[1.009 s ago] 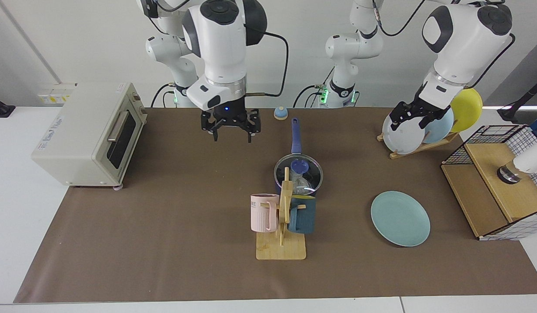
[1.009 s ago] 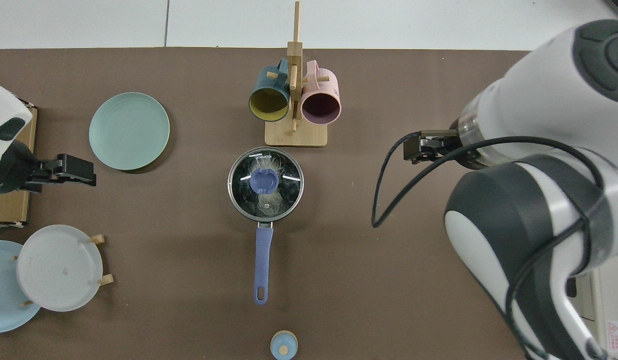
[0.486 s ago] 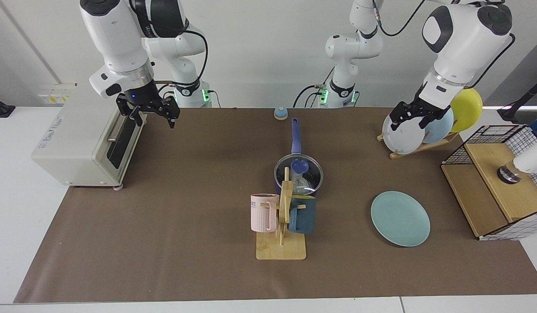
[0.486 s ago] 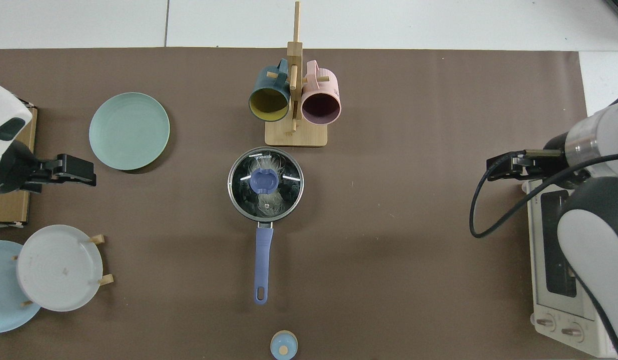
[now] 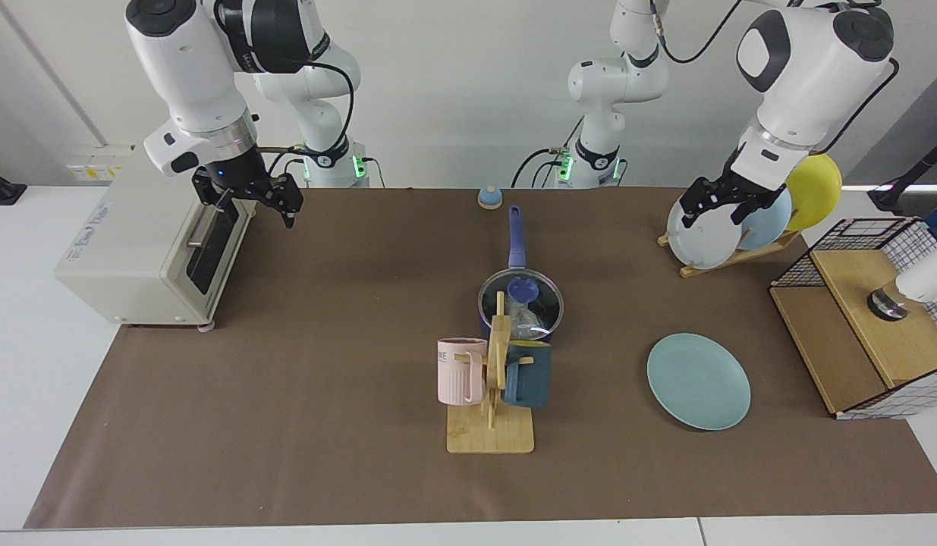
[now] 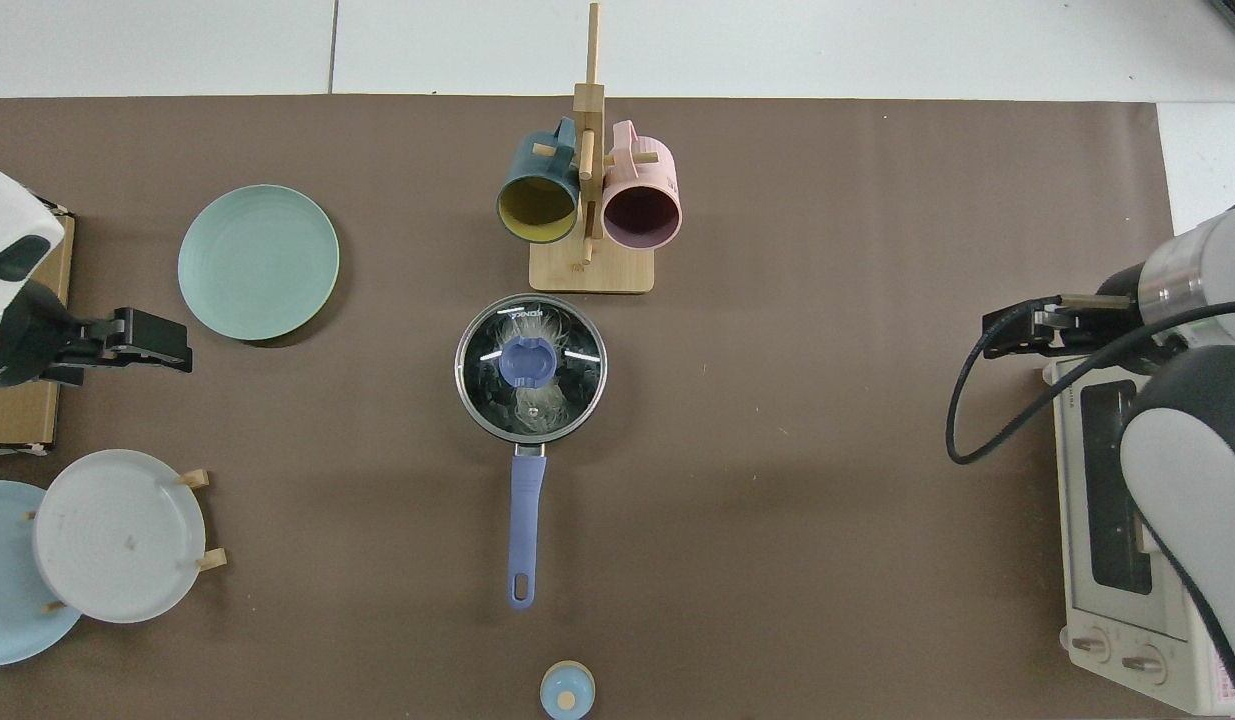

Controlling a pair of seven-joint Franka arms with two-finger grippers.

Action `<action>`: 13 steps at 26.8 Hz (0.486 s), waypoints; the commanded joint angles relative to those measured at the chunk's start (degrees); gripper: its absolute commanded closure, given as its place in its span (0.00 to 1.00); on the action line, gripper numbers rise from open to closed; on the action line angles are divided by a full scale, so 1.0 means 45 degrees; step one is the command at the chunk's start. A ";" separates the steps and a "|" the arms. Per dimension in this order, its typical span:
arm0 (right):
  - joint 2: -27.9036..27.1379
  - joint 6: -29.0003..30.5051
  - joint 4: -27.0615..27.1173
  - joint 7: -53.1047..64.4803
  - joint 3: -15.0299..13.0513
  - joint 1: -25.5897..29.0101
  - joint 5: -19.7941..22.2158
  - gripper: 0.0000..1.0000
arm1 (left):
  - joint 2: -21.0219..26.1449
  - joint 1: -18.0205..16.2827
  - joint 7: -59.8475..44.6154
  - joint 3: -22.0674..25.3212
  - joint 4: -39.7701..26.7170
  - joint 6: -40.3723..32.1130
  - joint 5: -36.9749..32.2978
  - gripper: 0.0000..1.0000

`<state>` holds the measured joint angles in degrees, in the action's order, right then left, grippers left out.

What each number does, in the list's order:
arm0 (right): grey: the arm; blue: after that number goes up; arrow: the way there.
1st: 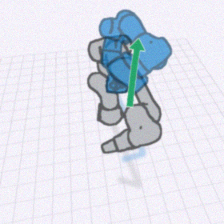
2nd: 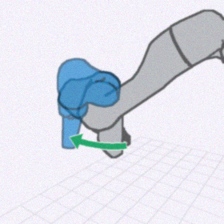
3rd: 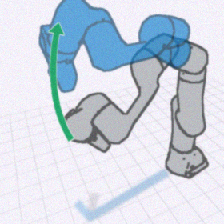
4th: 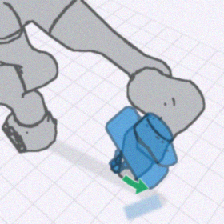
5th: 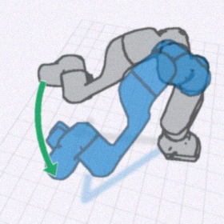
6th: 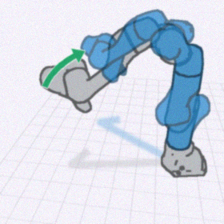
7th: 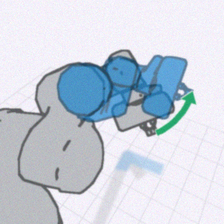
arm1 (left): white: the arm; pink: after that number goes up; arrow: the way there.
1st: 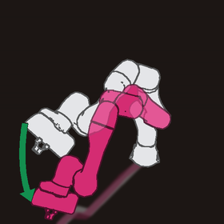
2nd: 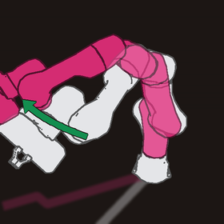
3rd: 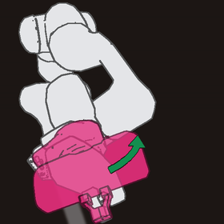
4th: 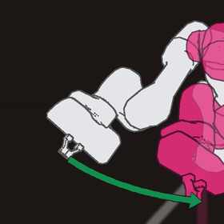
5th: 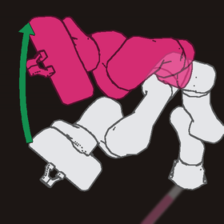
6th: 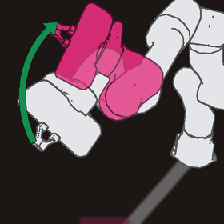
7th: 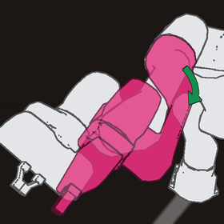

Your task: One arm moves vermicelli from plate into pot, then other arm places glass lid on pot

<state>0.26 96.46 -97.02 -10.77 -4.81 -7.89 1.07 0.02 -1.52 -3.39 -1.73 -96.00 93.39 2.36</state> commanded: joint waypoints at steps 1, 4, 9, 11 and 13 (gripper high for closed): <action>0.0000 0.0576 -0.0237 0.0303 0.0190 0.0249 -0.0062 0.01 | -0.0220 0.0005 0.0127 0.0052 -0.0171 0.0048 0.0003 0.00; 0.0000 0.0576 -0.0237 0.0360 0.0190 0.0248 -0.0081 0.01 | -0.0220 0.0005 0.0127 0.0052 -0.0151 0.0048 0.0003 0.00; 0.0000 0.0576 -0.0237 0.0362 0.0190 0.0346 -0.0081 0.01 | -0.0220 0.0005 0.0127 0.0052 -0.0152 0.0068 0.0003 0.00; 0.0000 0.0595 -0.0217 0.0284 0.0190 0.0307 -0.0120 0.01 | -0.0240 0.0005 0.0127 0.0052 -0.0152 0.0048 0.0003 0.00; 0.0000 0.0595 -0.0217 0.0264 0.0190 0.0327 -0.0179 0.01 | -0.0220 0.0005 0.0127 0.0052 -0.0171 0.0049 0.0003 0.00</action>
<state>-0.10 97.86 -97.28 -10.77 -4.76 -7.75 1.05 0.02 -1.52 -3.39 -1.73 -96.00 93.39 2.36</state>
